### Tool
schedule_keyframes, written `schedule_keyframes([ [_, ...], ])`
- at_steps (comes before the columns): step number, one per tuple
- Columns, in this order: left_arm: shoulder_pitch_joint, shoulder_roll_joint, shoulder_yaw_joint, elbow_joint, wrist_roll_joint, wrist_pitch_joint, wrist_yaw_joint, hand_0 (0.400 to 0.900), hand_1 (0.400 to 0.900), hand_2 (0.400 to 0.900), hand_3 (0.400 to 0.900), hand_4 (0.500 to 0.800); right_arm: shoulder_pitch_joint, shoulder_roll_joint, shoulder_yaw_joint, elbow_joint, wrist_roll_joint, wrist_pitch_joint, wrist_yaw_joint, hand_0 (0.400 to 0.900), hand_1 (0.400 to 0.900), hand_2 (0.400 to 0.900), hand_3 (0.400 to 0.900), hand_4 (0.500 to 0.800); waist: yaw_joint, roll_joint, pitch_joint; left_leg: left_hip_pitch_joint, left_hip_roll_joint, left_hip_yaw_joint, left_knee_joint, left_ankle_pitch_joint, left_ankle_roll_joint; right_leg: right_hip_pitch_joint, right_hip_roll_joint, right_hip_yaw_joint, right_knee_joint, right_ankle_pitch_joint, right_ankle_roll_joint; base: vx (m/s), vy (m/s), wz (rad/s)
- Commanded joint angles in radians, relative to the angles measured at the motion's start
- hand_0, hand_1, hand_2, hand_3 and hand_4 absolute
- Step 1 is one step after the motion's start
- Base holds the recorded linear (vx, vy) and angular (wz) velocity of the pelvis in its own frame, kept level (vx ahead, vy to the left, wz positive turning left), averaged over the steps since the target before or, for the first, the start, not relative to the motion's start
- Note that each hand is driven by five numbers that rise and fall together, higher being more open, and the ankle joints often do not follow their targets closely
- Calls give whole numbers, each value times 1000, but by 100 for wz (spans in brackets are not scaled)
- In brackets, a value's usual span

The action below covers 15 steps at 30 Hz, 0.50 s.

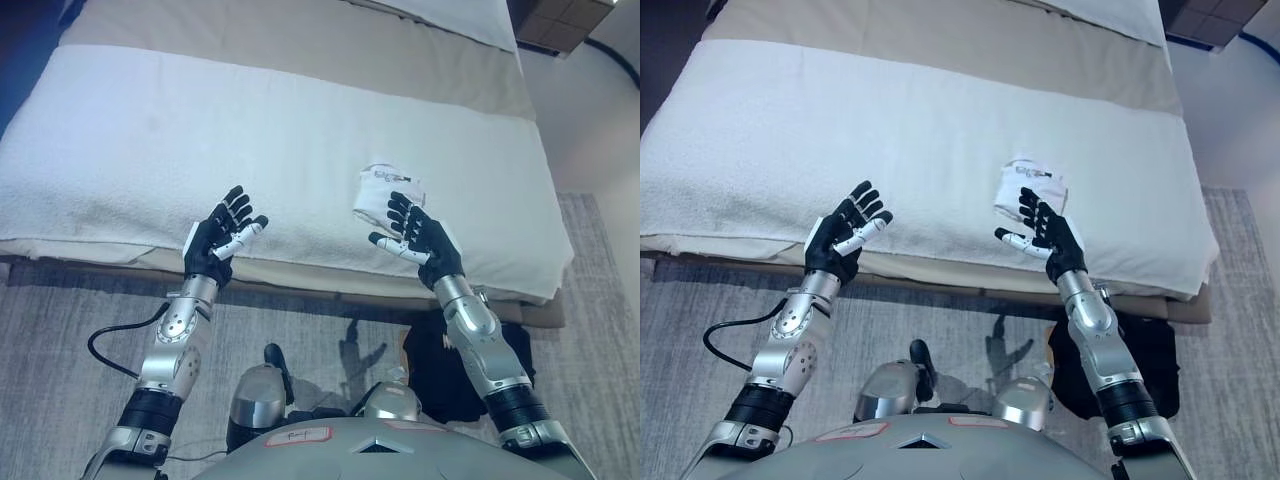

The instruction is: Put the clothes on the bed into the basket.

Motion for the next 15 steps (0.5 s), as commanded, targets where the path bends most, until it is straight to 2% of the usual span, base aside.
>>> schedule_keyframes([
  [1,-63,-18,-15,-127,-4,-100,-17,900,900,900,900,800,-87,-46,-105,-52,-4,-93,-33,900,900,900,900,800,-9,28,12,-13,3,-21,-33,-50,-49,2,93,2,-231,45,17,166,-113,13],
  [4,-85,-30,-17,-93,17,-109,-2,900,900,900,900,800,-105,-71,-119,-45,-94,-87,-84,900,900,900,900,800,-25,30,18,23,13,-32,-57,-57,-76,-36,119,95,-501,148,55,230,-136,20],
  [7,-120,-20,-1,-83,48,-125,21,900,900,900,900,800,-118,-156,-150,-42,-385,-62,-193,900,900,900,900,800,-35,33,21,68,35,-50,-89,-64,-108,-68,105,165,-609,263,100,303,-165,49],
  [9,-171,-12,-15,-77,53,-131,22,900,900,900,900,800,-134,-207,-158,-21,-510,-34,-232,900,900,900,900,800,-32,20,11,77,28,-65,-94,-78,-123,-45,102,145,-621,284,105,283,-186,57],
  [10,-194,-17,-20,-67,54,-136,22,900,900,900,900,800,-154,-229,-161,2,-550,-28,-243,900,900,900,900,800,-31,17,6,76,31,-70,-91,-84,-129,-32,95,110,-627,298,108,190,-149,45],
  [11,-195,-17,-20,-66,54,-136,22,900,900,900,900,800,-155,-229,-161,3,-550,-29,-243,900,900,900,900,800,-33,18,7,76,31,-71,-90,-84,-129,-31,95,108,-628,298,108,333,-289,59],
  [12,-199,-22,-26,-61,45,-137,26,900,900,900,900,800,-198,-253,-150,50,-577,-14,-257,900,900,900,900,800,-30,20,-2,84,58,-79,-67,-105,-143,-27,105,85,-591,274,100,348,-335,60],
  [13,-196,-26,-23,-67,35,-139,30,900,900,900,900,800,-209,-265,-147,54,-602,-9,-266,900,900,900,900,800,-41,22,3,72,82,-91,-19,-123,-153,-28,119,99,-567,253,93,350,-341,61],
  [14,-195,-27,-21,-68,34,-138,30,900,900,900,900,800,-211,-265,-146,55,-604,-9,-267,900,900,900,900,800,-44,25,1,62,89,-94,-3,-132,-156,-30,121,97,-562,249,92,336,-359,25],
  [15,-178,-44,-18,-82,2,-139,19,900,900,900,900,800,-218,-284,-146,43,-650,-3,-281,900,900,900,900,800,-42,33,12,29,131,-100,137,-165,-169,-19,141,96,-546,203,69,217,-238,4],
])
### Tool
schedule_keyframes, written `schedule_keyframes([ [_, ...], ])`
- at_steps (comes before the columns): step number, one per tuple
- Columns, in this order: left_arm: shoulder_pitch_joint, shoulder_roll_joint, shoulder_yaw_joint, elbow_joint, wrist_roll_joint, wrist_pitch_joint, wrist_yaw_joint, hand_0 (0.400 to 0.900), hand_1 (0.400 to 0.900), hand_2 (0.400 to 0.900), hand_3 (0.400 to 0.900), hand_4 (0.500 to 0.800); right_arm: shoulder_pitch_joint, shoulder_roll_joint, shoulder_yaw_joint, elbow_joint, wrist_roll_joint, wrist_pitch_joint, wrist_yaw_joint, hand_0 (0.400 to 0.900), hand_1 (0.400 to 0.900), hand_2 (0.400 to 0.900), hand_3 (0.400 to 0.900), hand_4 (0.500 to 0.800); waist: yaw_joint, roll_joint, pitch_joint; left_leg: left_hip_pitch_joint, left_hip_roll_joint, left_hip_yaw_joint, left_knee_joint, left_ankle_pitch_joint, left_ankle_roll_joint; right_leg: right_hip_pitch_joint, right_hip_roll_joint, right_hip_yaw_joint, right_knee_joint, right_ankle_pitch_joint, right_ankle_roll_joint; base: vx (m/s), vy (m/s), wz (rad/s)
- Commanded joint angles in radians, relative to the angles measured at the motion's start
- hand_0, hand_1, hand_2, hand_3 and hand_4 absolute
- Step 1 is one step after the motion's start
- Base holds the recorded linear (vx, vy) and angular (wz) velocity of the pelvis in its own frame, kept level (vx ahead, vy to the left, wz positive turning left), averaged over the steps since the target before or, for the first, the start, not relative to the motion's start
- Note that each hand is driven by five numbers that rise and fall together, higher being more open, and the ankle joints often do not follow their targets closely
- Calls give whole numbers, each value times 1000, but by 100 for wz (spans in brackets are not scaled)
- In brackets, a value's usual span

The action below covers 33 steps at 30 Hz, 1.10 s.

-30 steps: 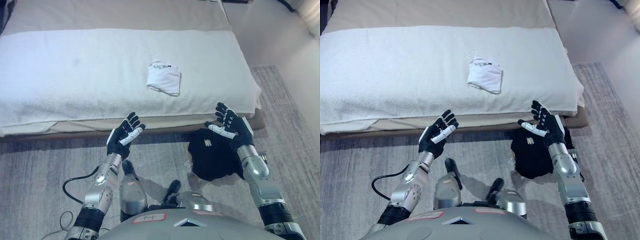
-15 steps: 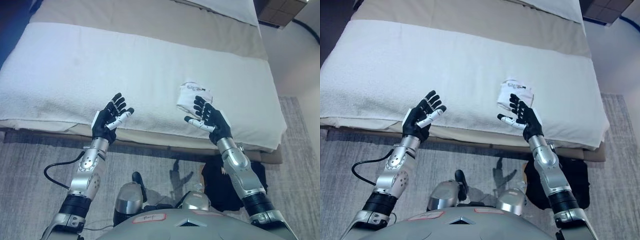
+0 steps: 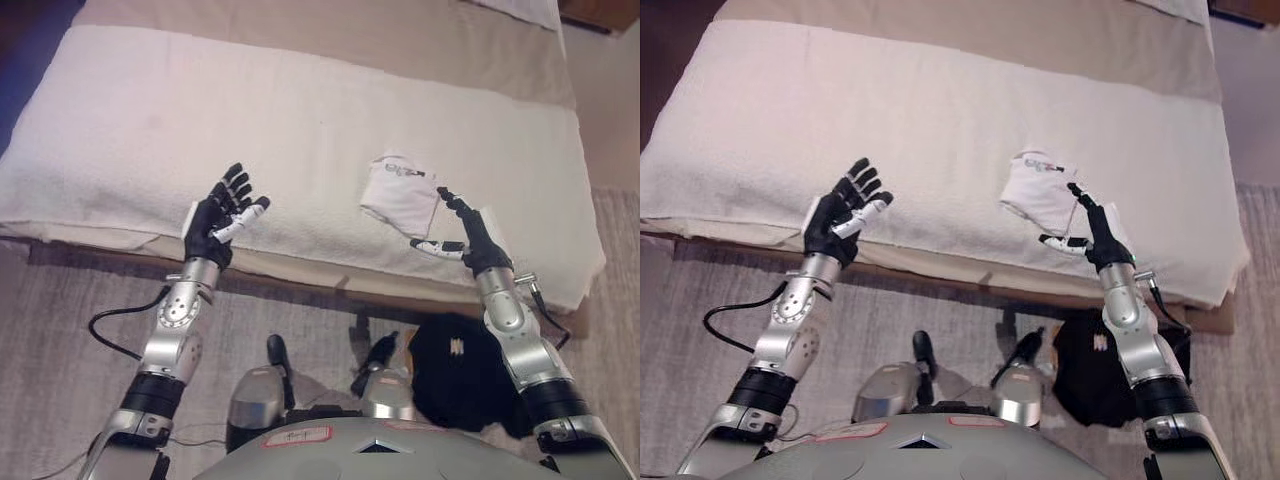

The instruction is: Put the clothes on the bed into the basket.

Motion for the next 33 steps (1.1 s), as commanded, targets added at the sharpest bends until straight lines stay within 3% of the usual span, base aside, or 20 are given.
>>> schedule_keyframes([
  [1,-105,-42,-7,-90,-12,-108,-24,900,900,900,900,800,-164,-109,-65,-51,-84,-42,-86,900,900,900,900,800,9,47,-12,36,149,32,234,-206,-55,-11,12,-3,75,-35,28,362,-439,-7],
  [2,-96,-60,-20,-92,-33,-111,-27,900,900,900,900,800,-194,-134,-37,-31,-103,-34,-91,900,900,900,900,800,33,63,12,-51,180,35,467,-165,-70,21,50,-11,61,-83,-17,131,-230,-6],
  [3,-98,-62,-18,-92,-34,-111,-27,900,900,900,900,800,-201,-136,-34,-26,-102,-35,-93,900,900,900,900,800,30,75,11,-74,200,25,502,-179,-75,18,65,-16,60,-87,-24,197,-346,-1],
  [4,-97,-65,-25,-102,-43,-110,-26,900,900,900,900,800,-215,-148,-27,-17,-114,-27,-104,900,900,900,900,800,44,87,30,-138,217,22,626,-144,-92,36,92,-19,48,-119,-52,106,-231,15],
  [6,-84,-76,-38,-122,-56,-107,-28,900,900,900,900,800,-239,-193,-15,-10,-156,-17,-114,900,900,900,900,800,56,96,56,-206,246,50,685,-122,-111,68,121,-48,29,-157,-79,164,-266,30],
  [9,-76,-81,-64,-116,-52,-101,-29,900,900,900,900,800,-275,-234,0,61,-187,-2,-139,900,900,900,900,800,56,98,62,-226,280,112,490,-87,-115,97,138,-83,-3,-162,-77,196,-83,37],
  [10,-59,-78,-70,-110,-54,-99,-28,900,900,900,900,800,-315,-243,22,111,-192,7,-161,900,900,900,900,800,65,110,64,-223,335,141,277,40,-155,106,151,-90,-14,-159,-63,245,71,10],
  [12,-53,-72,-64,-108,-63,-98,-19,900,900,900,900,800,-366,-250,57,146,-189,15,-172,900,900,900,900,800,69,122,81,-204,395,187,95,193,-194,106,149,-93,-14,-160,-56,143,99,-7],
  [13,-54,-74,-60,-109,-63,-98,-19,900,900,900,900,800,-374,-251,63,151,-188,15,-173,900,900,900,900,800,68,125,83,-193,395,191,69,215,-198,104,154,-91,-14,-161,-59,74,108,-8],
  [15,-47,-63,-60,-126,-90,-102,-32,900,900,900,900,800,-410,-260,77,160,-188,9,-169,900,900,900,900,800,71,157,97,-177,373,191,80,162,-187,92,138,-83,-6,-160,-48,63,153,-13],
  [17,-51,-60,-57,-138,-101,-105,-35,900,900,900,900,800,-434,-270,89,178,-187,11,-167,900,900,900,900,800,73,161,101,-190,363,199,94,153,-184,79,129,-73,-2,-150,-46,-1,118,-18],
  [21,-96,-37,-88,-157,-118,-126,-33,900,900,900,900,800,-594,-259,162,293,-106,15,-184,900,900,900,900,800,96,143,161,-335,372,193,216,133,-181,-31,95,-38,45,-131,-55,-114,84,-16],
  [22,-118,-27,-110,-157,-130,-134,-29,900,900,900,900,800,-666,-261,204,376,-66,16,-178,900,900,900,900,800,112,139,183,-373,359,182,227,121,-173,-82,84,-34,72,-126,-51,-61,72,-7],
  [26,-144,-23,-114,-160,-126,-137,-10,900,900,900,900,800,-768,-267,250,450,-13,13,-176,900,900,900,900,800,112,130,205,-431,359,180,249,111,-164,-154,64,-36,135,-135,-54,-32,67,4],
  [33,-218,4,-161,-147,-137,-141,8,900,900,900,900,800,-1018,-271,360,772,118,15,-144,900,900,900,900,800,134,138,263,-533,343,138,285,88,-149,-265,26,-56,234,-158,-55,-17,30,13],
])
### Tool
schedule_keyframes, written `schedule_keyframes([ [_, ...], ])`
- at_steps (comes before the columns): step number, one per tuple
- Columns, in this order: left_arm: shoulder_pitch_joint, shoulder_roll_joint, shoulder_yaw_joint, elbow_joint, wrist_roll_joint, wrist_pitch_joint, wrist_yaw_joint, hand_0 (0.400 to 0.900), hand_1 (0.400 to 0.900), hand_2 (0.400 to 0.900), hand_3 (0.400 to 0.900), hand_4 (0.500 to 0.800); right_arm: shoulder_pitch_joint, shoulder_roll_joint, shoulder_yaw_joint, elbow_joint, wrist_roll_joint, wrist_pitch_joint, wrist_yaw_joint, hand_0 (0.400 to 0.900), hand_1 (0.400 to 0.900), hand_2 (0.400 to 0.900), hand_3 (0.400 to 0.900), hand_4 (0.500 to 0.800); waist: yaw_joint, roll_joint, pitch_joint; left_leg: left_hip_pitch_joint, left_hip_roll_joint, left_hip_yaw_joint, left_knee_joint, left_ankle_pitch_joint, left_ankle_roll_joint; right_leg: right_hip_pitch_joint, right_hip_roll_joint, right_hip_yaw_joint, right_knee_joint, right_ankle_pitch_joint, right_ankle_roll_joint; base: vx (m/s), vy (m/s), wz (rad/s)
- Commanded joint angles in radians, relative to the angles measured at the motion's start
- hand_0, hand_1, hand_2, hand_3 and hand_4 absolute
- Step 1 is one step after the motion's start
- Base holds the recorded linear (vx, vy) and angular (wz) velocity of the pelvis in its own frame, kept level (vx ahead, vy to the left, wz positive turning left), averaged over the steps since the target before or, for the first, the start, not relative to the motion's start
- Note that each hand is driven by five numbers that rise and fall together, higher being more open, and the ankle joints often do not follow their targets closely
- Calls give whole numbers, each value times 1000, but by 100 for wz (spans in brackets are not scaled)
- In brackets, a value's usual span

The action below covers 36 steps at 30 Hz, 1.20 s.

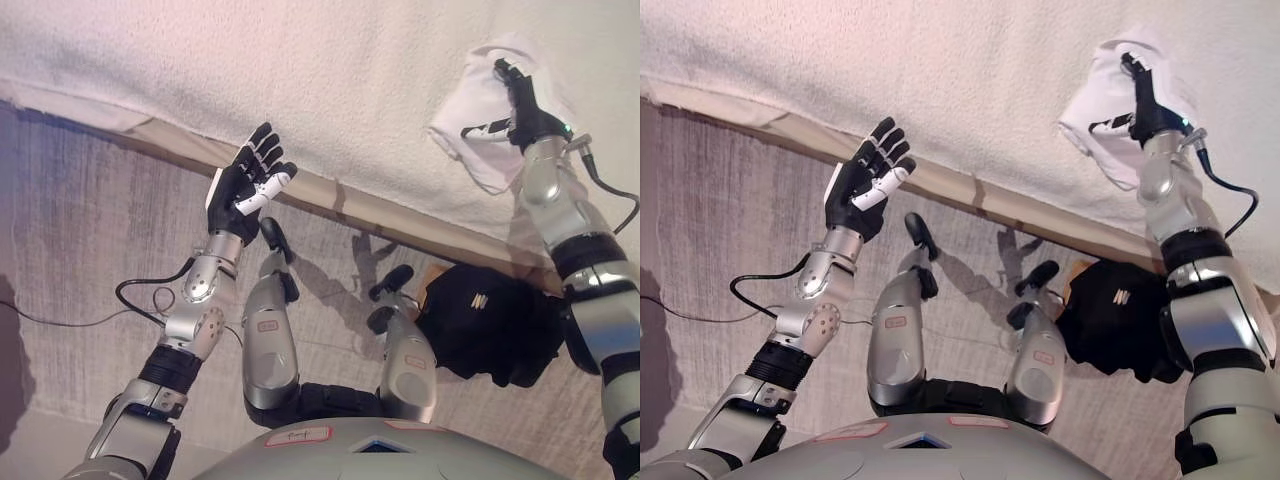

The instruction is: Put the clothes on the bed into the basket.

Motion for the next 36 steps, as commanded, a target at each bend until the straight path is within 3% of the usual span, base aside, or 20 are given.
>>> schedule_keyframes([
  [1,-54,-1,-6,-126,-16,-92,9,900,900,900,900,800,-175,-99,48,47,77,-16,-31,900,900,900,900,800,18,30,12,-74,89,-74,125,-73,-145,-23,-31,10,128,-105,40,-10,16,11],
  [5,-91,7,-24,-127,-19,-77,31,900,900,900,900,800,-313,-103,88,207,128,17,-19,900,900,900,900,800,31,34,37,-116,79,-87,140,-84,-137,-63,-48,-5,164,-110,42,9,12,13],
  [10,-111,15,-36,-120,-23,-48,32,900,900,900,900,800,-453,-90,181,340,155,56,78,900,900,900,900,800,35,26,45,-137,69,-97,144,-90,-133,-73,-54,-23,176,-114,41,33,-9,11],
  [11,-111,14,-35,-120,-23,-48,32,900,900,900,900,800,-457,-89,183,342,157,56,79,563,563,563,563,598,33,27,45,-138,69,-97,144,-90,-133,-73,-55,-24,176,-114,42,45,-11,9],
  [12,-109,11,-35,-116,-22,-38,33,900,900,900,900,800,-473,-86,202,350,164,59,94,400,400,400,400,500,34,21,45,-134,65,-97,139,-91,-132,-68,-54,-28,174,-113,42,48,-9,8],
  [19,-129,0,-32,-102,-20,-35,50,900,900,900,900,800,-487,-26,217,347,215,51,119,400,400,400,400,500,31,8,45,-117,58,-99,131,-92,-127,-51,-54,-39,171,-111,42,22,-8,4],
  [29,-142,-5,-18,-94,-2,-48,72,900,900,900,900,800,-456,-35,191,324,245,27,94,400,400,400,400,500,25,5,45,-82,45,-98,119,-93,-121,-17,-62,-48,166,-103,47,9,-4,2],
  [34,-135,-14,13,-72,17,-63,93,900,900,900,900,800,-398,-89,133,180,259,-1,32,400,400,400,400,500,4,1,45,-21,45,-84,111,-96,-120,26,-69,-41,159,-95,52,11,17,-11],
  [36,-121,-24,48,-66,24,-65,94,900,900,900,900,800,-301,-127,55,-26,240,-19,-16,400,400,400,400,500,-22,-2,41,27,48,-70,106,-97,-121,65,-68,-32,144,-86,56,34,18,-25],
])
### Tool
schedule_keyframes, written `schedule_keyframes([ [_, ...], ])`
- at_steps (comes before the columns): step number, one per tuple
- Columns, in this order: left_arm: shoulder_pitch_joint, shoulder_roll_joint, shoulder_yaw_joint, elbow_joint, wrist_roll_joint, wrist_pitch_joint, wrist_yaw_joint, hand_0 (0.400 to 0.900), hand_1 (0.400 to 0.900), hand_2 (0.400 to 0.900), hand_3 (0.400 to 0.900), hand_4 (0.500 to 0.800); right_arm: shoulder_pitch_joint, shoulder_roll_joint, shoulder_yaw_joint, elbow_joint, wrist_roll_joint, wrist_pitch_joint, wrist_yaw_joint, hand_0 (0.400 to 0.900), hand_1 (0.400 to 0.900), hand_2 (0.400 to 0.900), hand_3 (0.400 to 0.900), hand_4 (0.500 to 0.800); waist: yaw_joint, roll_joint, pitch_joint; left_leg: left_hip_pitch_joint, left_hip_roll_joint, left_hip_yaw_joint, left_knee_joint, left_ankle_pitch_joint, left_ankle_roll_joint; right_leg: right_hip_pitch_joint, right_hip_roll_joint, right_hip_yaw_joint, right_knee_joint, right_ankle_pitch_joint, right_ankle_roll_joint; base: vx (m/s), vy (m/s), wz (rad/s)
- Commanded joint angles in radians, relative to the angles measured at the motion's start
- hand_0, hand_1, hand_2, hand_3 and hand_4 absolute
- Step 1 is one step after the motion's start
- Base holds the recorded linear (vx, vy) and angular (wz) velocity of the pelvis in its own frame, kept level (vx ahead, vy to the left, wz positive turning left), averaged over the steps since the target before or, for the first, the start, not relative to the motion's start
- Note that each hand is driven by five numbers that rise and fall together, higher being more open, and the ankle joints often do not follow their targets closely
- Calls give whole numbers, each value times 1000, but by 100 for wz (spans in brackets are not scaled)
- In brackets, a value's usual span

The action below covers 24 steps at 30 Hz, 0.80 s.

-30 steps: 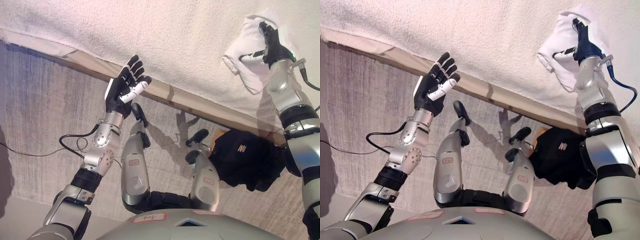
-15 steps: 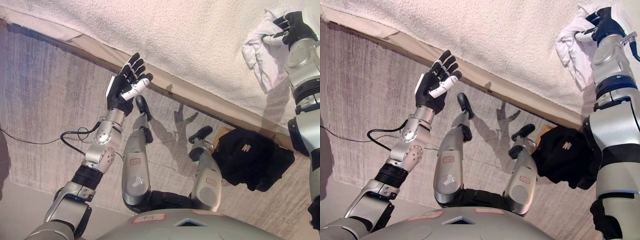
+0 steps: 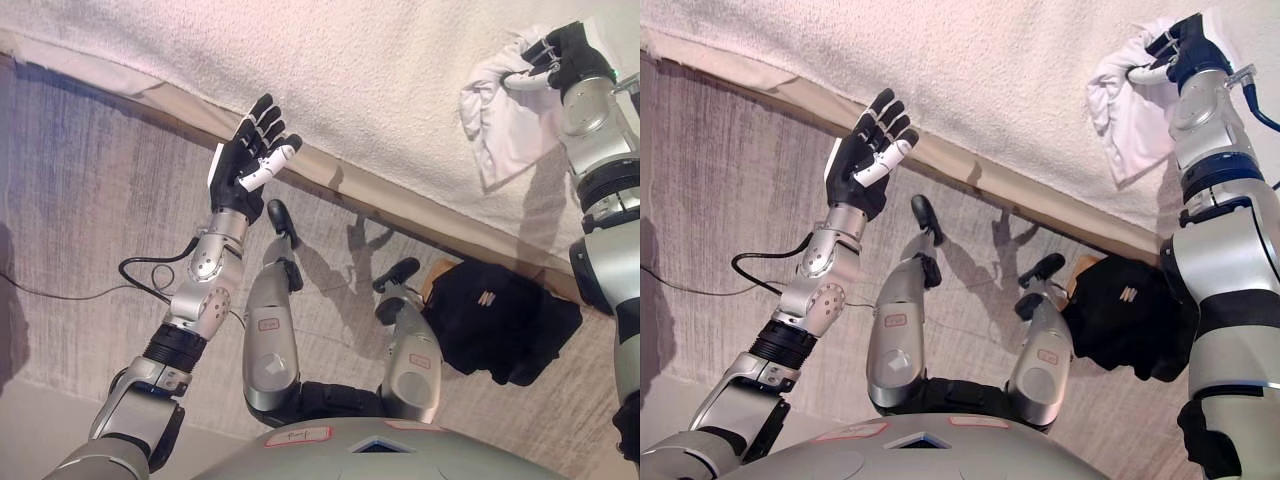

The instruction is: Put the clothes on the bed into the basket.

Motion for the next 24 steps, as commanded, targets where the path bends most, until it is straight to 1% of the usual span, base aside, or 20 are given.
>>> schedule_keyframes([
  [1,-28,-29,58,-70,40,-88,-1,900,900,900,900,800,51,-145,-109,-328,-2,-70,-154,400,400,400,400,500,-17,-9,18,94,73,-14,75,-107,-165,101,-15,9,45,-58,45,45,12,-22],
  [2,-22,-33,64,-66,42,-86,-4,900,900,900,900,800,126,-141,-172,-432,-23,-71,-177,400,400,400,400,500,-28,-9,9,110,74,-9,73,-109,-165,117,-12,14,34,-56,46,36,10,-15],
  [3,-19,-29,57,-66,42,-86,-4,900,900,900,900,800,148,-142,-189,-450,-28,-63,-178,400,400,400,400,500,-22,-13,6,113,73,-8,70,-108,-164,120,-12,12,29,-54,45,75,19,-25],
  [4,-9,-47,85,-47,49,-91,-9,900,900,900,900,800,324,-110,-318,-608,-77,-79,-217,400,400,400,400,500,-50,-9,-20,149,77,3,73,-116,-166,157,-6,20,8,-53,50,62,15,-17],
  [5,-7,-43,77,-47,49,-92,-9,900,900,900,900,800,345,-109,-335,-623,-81,-73,-216,400,400,400,400,500,-44,-13,-24,151,75,4,70,-114,-163,160,-6,18,3,-50,49,93,8,-22],
  [6,-1,-45,83,-44,50,-93,-16,900,900,900,900,800,414,-92,-377,-673,-102,-82,-224,400,400,400,400,500,-51,-11,-38,166,76,8,70,-116,-163,178,-3,18,-8,-49,50,60,-5,-10],
  [8,21,-46,92,-42,57,-94,-27,900,900,900,900,800,576,-32,-484,-793,-126,-99,-245,400,400,400,400,500,-68,-11,-71,204,81,16,68,-120,-163,223,4,18,-39,-45,54,115,-12,-27],
  [9,40,-40,107,-44,66,-90,-43,900,900,900,900,800,706,10,-561,-859,-143,-122,-258,400,400,400,400,500,-88,-16,-109,243,80,29,56,-122,-166,258,15,25,-74,-39,60,106,-10,-27],
  [10,45,-37,101,-45,66,-90,-44,900,900,900,900,800,722,14,-570,-869,-146,-120,-257,400,400,400,400,500,-83,-20,-113,247,77,32,51,-120,-164,262,15,23,-81,-36,59,106,-11,-26],
  [11,63,-34,112,-47,67,-87,-55,900,900,900,900,800,772,23,-609,-900,-165,-120,-262,400,400,400,400,500,-94,-23,-134,266,78,42,43,-118,-166,279,21,25,-101,-30,63,61,-7,-15],
  [13,87,-32,121,-42,77,-81,-73,900,900,900,900,800,849,53,-662,-916,-162,-136,-264,400,400,400,400,500,-109,-31,-176,299,72,56,24,-117,-166,306,29,31,-135,-16,69,89,5,-30],
  [14,104,-27,138,-36,92,-72,-89,900,900,900,900,800,916,73,-704,-924,-156,-145,-255,400,400,400,400,500,-134,-34,-211,332,68,72,6,-119,-166,319,34,48,-156,-7,77,66,21,-31],
  [15,111,-25,134,-38,93,-71,-90,900,900,900,900,800,931,77,-710,-934,-157,-143,-252,400,400,400,400,500,-128,-39,-217,339,64,79,-1,-116,-165,322,33,49,-163,-2,77,80,49,-45],
  [16,138,-23,153,-34,102,-62,-114,900,900,900,900,800,996,83,-750,-914,-147,-144,-231,400,400,400,400,500,-154,-43,-250,372,53,96,-22,-121,-161,333,34,65,-181,9,82,56,44,-36],
  [18,156,-22,157,-36,110,-57,-126,900,900,900,900,800,1037,86,-774,-914,-140,-143,-219,400,400,400,400,500,-158,-48,-268,395,44,110,-38,-120,-160,340,33,77,-190,19,87,48,36,-35],
  [19,172,-24,177,-37,115,-51,-138,900,900,900,900,800,1079,89,-813,-904,-127,-142,-210,400,400,400,400,500,-181,-49,-292,421,45,129,-43,-128,-159,350,33,92,-199,20,88,29,22,-29],
  [20,176,-25,176,-39,115,-50,-139,900,900,900,900,800,1086,89,-815,-907,-126,-142,-208,400,400,400,400,500,-175,-49,-294,427,44,134,-46,-128,-159,351,32,96,-201,21,88,32,16,-49],
  [21,187,-27,189,-37,120,-49,-149,900,900,900,900,800,1122,89,-844,-854,-117,-131,-204,400,400,400,400,500,-195,-50,-314,450,45,152,-48,-135,-159,358,34,107,-212,30,92,14,0,-41],
  [23,198,-31,195,-40,120,-48,-156,900,900,900,900,800,1139,84,-853,-822,-108,-130,-200,400,400,400,400,500,-195,-50,-324,470,44,171,-57,-136,-160,359,36,121,-223,37,94,0,-3,-41],
  [24,211,-33,205,-43,119,-48,-163,900,900,900,900,800,1154,86,-862,-761,-92,-122,-193,400,400,400,400,500,-205,-49,-335,488,45,192,-67,-137,-161,356,38,130,-229,43,97,-16,-2,-31],
])
